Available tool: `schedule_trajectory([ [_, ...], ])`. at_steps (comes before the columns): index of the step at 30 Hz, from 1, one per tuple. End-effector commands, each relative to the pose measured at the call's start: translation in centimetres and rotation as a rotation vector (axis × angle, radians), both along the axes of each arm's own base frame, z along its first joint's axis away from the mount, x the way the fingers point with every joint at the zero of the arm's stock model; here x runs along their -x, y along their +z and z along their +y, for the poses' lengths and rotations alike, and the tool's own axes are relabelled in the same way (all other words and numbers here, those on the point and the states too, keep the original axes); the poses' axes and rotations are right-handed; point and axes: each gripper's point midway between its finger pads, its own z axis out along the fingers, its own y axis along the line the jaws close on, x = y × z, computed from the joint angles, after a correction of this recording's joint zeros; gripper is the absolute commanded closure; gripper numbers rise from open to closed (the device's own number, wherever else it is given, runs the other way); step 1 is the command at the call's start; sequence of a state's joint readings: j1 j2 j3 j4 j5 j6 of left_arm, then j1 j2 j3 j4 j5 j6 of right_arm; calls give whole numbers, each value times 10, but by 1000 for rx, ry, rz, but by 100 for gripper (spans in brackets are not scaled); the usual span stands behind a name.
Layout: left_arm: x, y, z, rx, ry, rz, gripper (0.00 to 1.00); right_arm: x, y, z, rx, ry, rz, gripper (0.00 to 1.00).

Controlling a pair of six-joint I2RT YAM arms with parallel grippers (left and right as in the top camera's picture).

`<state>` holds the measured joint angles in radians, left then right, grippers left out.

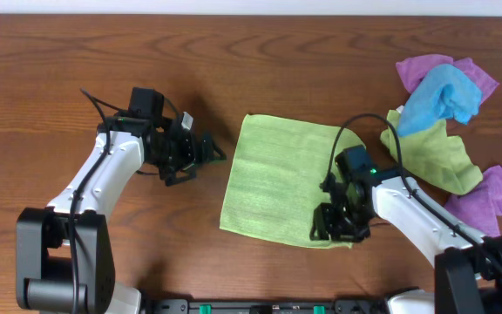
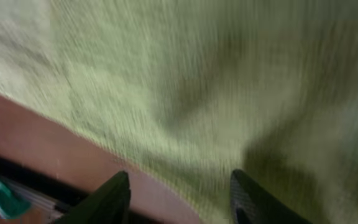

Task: Fold the cloth
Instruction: 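Drag the towel's lower right corner down and right to flatten it, then move the left gripper to the towel's left edge and grasp it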

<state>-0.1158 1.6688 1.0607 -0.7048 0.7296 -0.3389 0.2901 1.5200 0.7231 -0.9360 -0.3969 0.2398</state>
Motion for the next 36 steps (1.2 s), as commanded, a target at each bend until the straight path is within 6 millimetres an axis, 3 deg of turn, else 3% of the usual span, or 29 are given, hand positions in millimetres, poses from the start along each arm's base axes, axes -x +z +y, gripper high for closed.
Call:
schedule_trajectory([
  [1, -1, 5, 1, 4, -5, -20, 7, 11, 7, 0, -11, -6, 36, 53],
  [5, -1, 5, 1, 4, -5, -20, 6, 22, 10, -12, 71, -53, 84, 58],
  [13, -1, 5, 1, 5, -4, -20, 6, 6, 34, -22, 123, -191, -75, 58],
  [18, 0, 5, 1, 6, -4, -18, 5, 2, 58, -25, 108, -341, -169, 51],
  [26, 16, 4, 0, 15, 5, 70, 5, 21, 85, -35, 93, -542, -217, 35],
  [31, 31, -2, 2, 8, 7, 137, 5, 28, 86, -39, 87, -601, -231, 33],
  [36, 53, -15, -5, 69, 32, 226, 5, 40, 69, -38, 84, -644, -179, 34],
])
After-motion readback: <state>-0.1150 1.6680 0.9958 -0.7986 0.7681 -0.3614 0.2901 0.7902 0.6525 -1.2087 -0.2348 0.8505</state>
